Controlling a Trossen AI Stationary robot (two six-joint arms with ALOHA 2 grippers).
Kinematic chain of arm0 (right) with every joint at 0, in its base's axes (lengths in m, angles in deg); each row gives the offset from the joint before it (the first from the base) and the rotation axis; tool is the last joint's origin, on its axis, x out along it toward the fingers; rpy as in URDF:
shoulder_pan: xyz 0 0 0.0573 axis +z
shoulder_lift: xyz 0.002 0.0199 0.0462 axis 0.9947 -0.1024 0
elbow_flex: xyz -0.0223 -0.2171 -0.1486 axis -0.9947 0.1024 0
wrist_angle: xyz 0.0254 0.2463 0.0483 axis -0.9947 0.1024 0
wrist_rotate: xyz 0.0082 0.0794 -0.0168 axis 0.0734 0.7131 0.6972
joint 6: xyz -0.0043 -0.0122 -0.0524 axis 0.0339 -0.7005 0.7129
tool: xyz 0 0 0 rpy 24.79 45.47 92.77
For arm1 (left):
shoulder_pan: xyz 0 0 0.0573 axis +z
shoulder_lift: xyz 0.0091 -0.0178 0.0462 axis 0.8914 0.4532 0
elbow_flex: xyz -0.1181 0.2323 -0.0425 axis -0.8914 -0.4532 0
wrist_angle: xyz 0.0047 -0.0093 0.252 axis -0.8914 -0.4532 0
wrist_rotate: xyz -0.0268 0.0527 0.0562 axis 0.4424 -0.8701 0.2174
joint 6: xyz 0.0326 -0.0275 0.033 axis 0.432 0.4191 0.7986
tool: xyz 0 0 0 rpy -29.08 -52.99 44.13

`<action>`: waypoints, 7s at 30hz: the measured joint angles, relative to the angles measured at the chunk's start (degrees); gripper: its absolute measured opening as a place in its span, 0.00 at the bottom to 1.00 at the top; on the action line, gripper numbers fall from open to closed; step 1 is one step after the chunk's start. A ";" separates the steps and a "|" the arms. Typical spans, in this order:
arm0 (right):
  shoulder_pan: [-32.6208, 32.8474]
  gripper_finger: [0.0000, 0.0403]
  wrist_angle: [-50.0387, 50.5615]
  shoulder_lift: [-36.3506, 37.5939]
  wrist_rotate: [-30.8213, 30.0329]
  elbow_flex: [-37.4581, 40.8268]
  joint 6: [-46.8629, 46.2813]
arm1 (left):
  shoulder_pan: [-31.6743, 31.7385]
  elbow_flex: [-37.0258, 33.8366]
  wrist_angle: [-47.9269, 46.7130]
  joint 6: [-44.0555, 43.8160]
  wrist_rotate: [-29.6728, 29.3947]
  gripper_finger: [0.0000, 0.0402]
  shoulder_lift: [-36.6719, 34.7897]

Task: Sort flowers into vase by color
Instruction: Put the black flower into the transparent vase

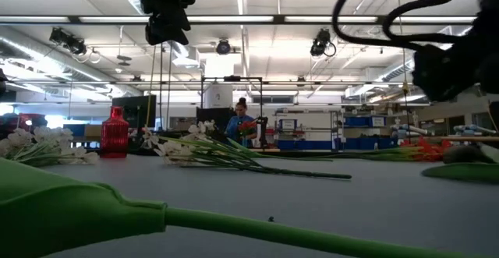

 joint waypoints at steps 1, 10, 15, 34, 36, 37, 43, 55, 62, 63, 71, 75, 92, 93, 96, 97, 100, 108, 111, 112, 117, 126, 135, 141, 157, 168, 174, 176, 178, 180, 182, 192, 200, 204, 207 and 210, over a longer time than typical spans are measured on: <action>-0.63 0.21 -0.05 -0.02 -0.03 0.00 0.82 | 0.00 0.00 -0.02 0.02 0.00 0.43 -0.01; -3.21 0.03 -0.69 -0.02 -3.09 0.00 3.19 | 0.00 0.00 -0.11 0.02 0.12 0.43 -0.29; -4.62 0.01 -2.04 2.02 -11.00 0.20 0.49 | 0.14 0.68 -0.71 0.22 0.54 0.43 -1.26; -18.64 0.00 -43.39 27.40 -41.13 0.02 40.67 | 1.54 1.46 14.50 0.14 12.27 0.45 -3.82; -20.50 0.00 -48.47 27.62 -38.84 0.02 45.21 | 0.93 1.44 17.20 0.71 12.33 0.48 -3.82; -21.37 0.00 -50.84 27.69 -37.73 0.02 47.11 | 0.48 1.44 18.54 0.93 12.52 0.51 -3.82; -26.03 0.00 -63.04 27.27 -29.31 0.02 56.94 | -2.42 1.44 26.27 0.07 12.84 0.63 -2.02; -31.47 0.00 -70.38 25.86 -19.29 0.02 62.08 | -3.28 1.40 37.66 -3.61 12.12 0.51 2.77; -34.27 0.00 -71.45 25.83 -14.67 0.00 62.37 | -3.28 1.40 41.16 -3.50 12.13 0.41 4.77; -34.54 0.00 -71.44 25.83 -14.23 0.00 62.37 | -3.28 1.40 42.23 -3.42 12.21 0.40 5.16; -36.11 0.00 -71.59 25.81 -10.99 0.00 62.48 | -3.13 1.42 43.09 -0.26 11.78 0.21 5.35; -36.68 0.02 -71.50 25.81 -9.65 0.00 61.97 | -3.14 1.42 43.11 1.81 12.39 0.04 5.35; -37.16 0.22 -42.41 42.32 -5.27 -0.02 73.59 | -0.63 1.44 34.47 15.01 9.18 0.00 -4.71; -37.19 0.22 -40.59 43.67 -4.02 -0.04 75.34 | -0.65 1.44 33.97 16.20 9.25 0.00 -5.55; -37.16 0.22 -35.48 46.93 0.32 -0.04 82.16 | -1.81 1.44 34.46 21.51 9.58 0.00 -8.09; -37.16 0.22 -34.19 47.85 1.27 -0.04 83.02 | -2.15 1.44 34.53 22.43 9.53 0.00 -8.89; -37.66 0.22 -31.70 50.17 2.12 -0.04 83.09 | -2.36 1.33 34.06 22.95 9.44 0.00 -10.82; -37.79 0.22 -30.03 52.89 1.99 -0.04 83.01 | -3.42 -3.36 33.77 21.20 8.71 0.00 -15.56; -37.79 0.21 -29.92 52.89 1.98 -0.04 82.85 | -4.62 -3.65 33.28 21.12 8.88 0.00 -16.99; -37.79 0.22 -29.90 52.82 1.97 -0.04 82.87 | -4.95 -3.65 32.92 20.93 9.61 0.01 -17.48; -37.79 0.22 -30.01 52.11 1.99 -0.04 82.87 | -6.73 -3.65 31.81 22.35 11.89 0.04 -18.42; -37.79 0.22 -30.13 51.06 1.99 0.00 82.87 | -6.88 -3.65 30.50 22.41 11.87 0.03 -18.65; -37.79 0.22 -30.36 50.88 1.99 0.00 82.85 | -6.88 -3.65 27.40 23.81 11.83 0.03 -20.61; -37.79 0.22 -30.49 50.88 1.99 0.00 82.85 | -6.88 -3.65 19.46 26.75 11.85 0.03 -24.91; -37.79 0.22 -30.49 50.88 1.99 0.00 82.85 | -4.96 -3.57 -3.62 34.18 6.01 0.03 -42.62; -37.79 0.22 -30.49 50.88 1.99 0.00 82.85 | -5.11 -12.56 -4.61 38.10 41.90 0.02 -45.92; -37.79 0.21 -30.49 50.88 1.99 0.00 82.82 | -5.11 -23.29 4.25 37.82 48.60 0.01 -52.07; -37.79 0.21 -30.49 50.88 1.99 0.00 82.82 | -5.11 -27.54 7.97 35.17 48.67 0.01 -53.67; -37.79 0.21 -30.49 50.88 1.99 0.00 82.82 | -5.11 -31.03 11.28 32.71 49.41 0.01 -54.93; -37.79 0.21 -30.49 50.88 1.99 0.00 82.83 | -5.09 -34.22 14.03 30.23 51.26 0.01 -55.69; -37.79 0.21 -30.51 50.88 1.99 0.00 82.83 | -5.07 -36.79 16.03 28.66 51.28 0.01 -56.03; -37.79 0.21 -30.90 50.88 1.99 0.00 82.82 | -5.09 -43.51 24.07 20.16 51.18 0.01 -56.93; -37.79 0.21 -30.90 50.88 1.99 0.00 82.84 | -5.11 -45.46 32.71 5.88 55.42 0.01 -61.49; -37.79 0.21 -30.90 50.88 1.99 0.00 82.82 | -5.11 -45.42 39.29 -3.34 54.56 0.01 -62.19; -37.79 0.21 -30.88 50.88 1.99 0.00 82.82 | -5.11 -44.40 39.41 -7.10 49.92 0.01 -62.16; -37.79 0.21 -30.88 50.88 1.99 0.00 82.82 | -5.11 -43.66 43.45 -17.34 43.54 0.01 -62.14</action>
